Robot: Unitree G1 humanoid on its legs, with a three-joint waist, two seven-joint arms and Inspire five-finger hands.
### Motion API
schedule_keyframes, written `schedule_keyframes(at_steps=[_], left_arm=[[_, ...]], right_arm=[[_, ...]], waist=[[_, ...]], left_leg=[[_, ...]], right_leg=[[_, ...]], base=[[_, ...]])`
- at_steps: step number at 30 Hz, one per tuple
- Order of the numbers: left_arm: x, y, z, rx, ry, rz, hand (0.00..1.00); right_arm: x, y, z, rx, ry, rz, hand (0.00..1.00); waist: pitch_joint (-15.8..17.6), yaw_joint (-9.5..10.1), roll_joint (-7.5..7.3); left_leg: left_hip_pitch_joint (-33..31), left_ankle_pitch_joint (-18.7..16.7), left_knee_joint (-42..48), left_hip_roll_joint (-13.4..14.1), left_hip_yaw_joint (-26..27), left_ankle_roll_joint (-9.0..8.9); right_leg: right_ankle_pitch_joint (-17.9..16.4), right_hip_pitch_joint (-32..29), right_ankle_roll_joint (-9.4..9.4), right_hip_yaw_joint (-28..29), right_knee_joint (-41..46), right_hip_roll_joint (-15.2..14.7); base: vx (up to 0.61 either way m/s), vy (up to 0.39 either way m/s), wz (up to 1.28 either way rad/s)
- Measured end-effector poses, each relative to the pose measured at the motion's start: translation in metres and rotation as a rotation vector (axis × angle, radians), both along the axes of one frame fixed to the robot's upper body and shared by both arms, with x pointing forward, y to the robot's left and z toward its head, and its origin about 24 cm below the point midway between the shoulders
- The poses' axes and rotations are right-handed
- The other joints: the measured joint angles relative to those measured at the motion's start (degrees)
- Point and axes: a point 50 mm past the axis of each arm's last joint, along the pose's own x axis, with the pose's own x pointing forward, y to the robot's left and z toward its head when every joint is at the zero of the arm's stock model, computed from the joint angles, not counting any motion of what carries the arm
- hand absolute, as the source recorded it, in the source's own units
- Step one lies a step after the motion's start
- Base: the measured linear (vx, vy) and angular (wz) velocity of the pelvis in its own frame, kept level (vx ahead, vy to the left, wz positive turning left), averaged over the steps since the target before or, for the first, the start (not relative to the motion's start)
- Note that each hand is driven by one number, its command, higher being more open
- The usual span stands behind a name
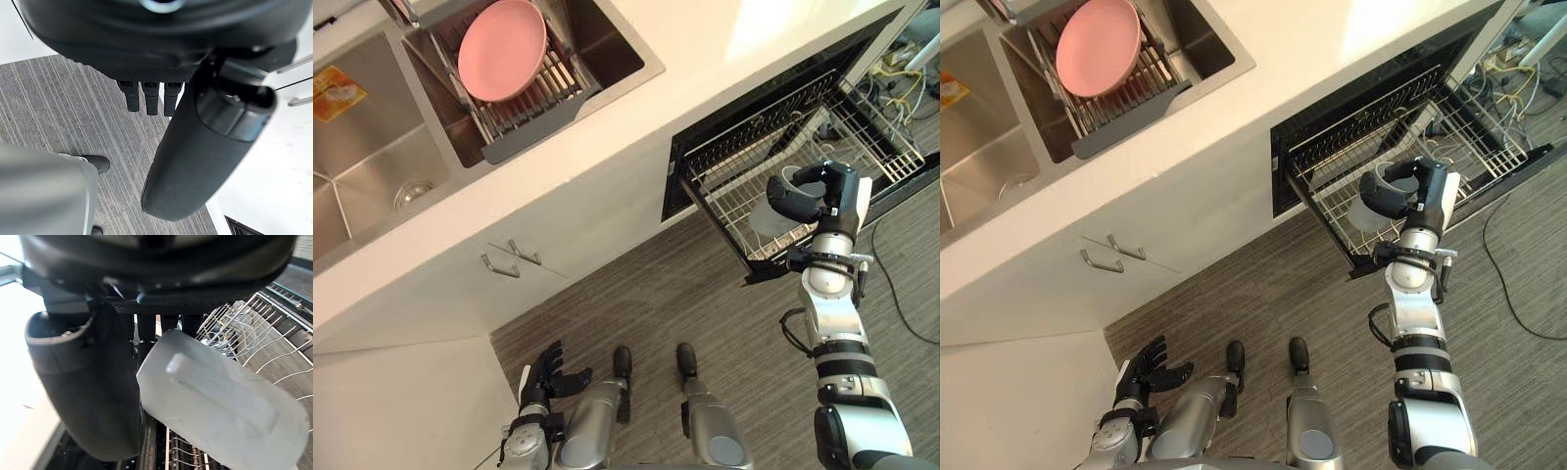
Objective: Walk over to the sink, pick up the cup, carry it to the dishwasher, place the cup inside the dishwasher, then close the dishwasher door
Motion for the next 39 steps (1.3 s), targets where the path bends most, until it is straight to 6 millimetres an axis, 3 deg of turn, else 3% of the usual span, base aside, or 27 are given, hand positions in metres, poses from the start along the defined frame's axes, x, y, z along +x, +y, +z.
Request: schedule_keyframes(at_steps=[6,7,16,24,32,37,39], left_arm=[[0.015,-0.002,0.008,0.005,-0.059,-0.009,0.9],[0.016,-0.002,0.009,0.006,-0.065,-0.008,0.9],[0.022,-0.007,0.012,0.017,-0.08,-0.014,0.9],[0.026,-0.009,0.013,0.017,-0.089,-0.022,0.9],[0.023,-0.007,0.01,0.016,-0.06,-0.015,0.9],[0.01,-0.006,-0.003,0.025,0.034,-0.042,0.9],[0.006,-0.005,-0.007,0.028,0.061,-0.042,0.9]], right_arm=[[0.013,0.0,0.014,-0.027,-0.001,-0.008,0.3],[0.015,0.001,0.016,-0.028,-0.002,-0.008,0.9],[0.024,0.012,0.023,-0.089,0.004,0.015,0.9],[0.016,0.01,0.021,-0.066,-0.032,-0.015,0.9],[-0.034,0.033,-0.006,0.081,-0.129,0.017,0.9],[-0.072,0.048,-0.037,0.201,-0.094,0.058,0.9],[-0.082,0.053,-0.036,0.213,-0.108,0.078,0.9]], waist=[[1.98,-0.06,0.48],[2.02,-0.07,0.54],[3.61,0.05,1.01],[3.61,0.0,1.01],[3.18,-0.1,0.35],[0.17,-0.67,-2.38],[-0.74,-0.72,-3.52]], left_leg=[[-1.51,0.94,-0.15,-0.3,-0.65,0.1],[-1.86,1.21,-0.33,-0.35,-0.79,0.12],[-2.22,3.16,-2.13,-0.71,-1.5,0.02],[-0.69,3.6,-2.9,-0.47,-1.47,-0.3],[4.81,4.15,-6.74,0.03,-1.46,-0.89],[8.38,3.87,-8.49,0.44,-2.69,-1.44],[9.68,3.52,-8.51,0.5,-3.28,-1.54]], right_leg=[[0.65,-1.25,-0.04,-0.59,-0.02,-0.17],[0.82,-1.64,-0.07,-0.73,-0.02,-0.19],[1.88,-2.22,-0.45,-1.35,-0.76,-0.48],[2.01,-0.96,-0.57,-1.33,-1.1,-0.26],[1.35,3.32,-1.16,-1.45,-2.62,0.07],[-0.31,6.63,-1.34,-2.89,-2.62,0.48],[-0.89,8.14,-1.44,-3.57,-2.61,0.55]], base=[[-0.03,0.001,0.06],[-0.03,-0.002,0.1],[-0.03,0.001,0.05],[0.0,0.0,0.0],[0.02,-0.008,0.0],[0.1,-0.037,0.09],[0.08,-0.021,0.18]])
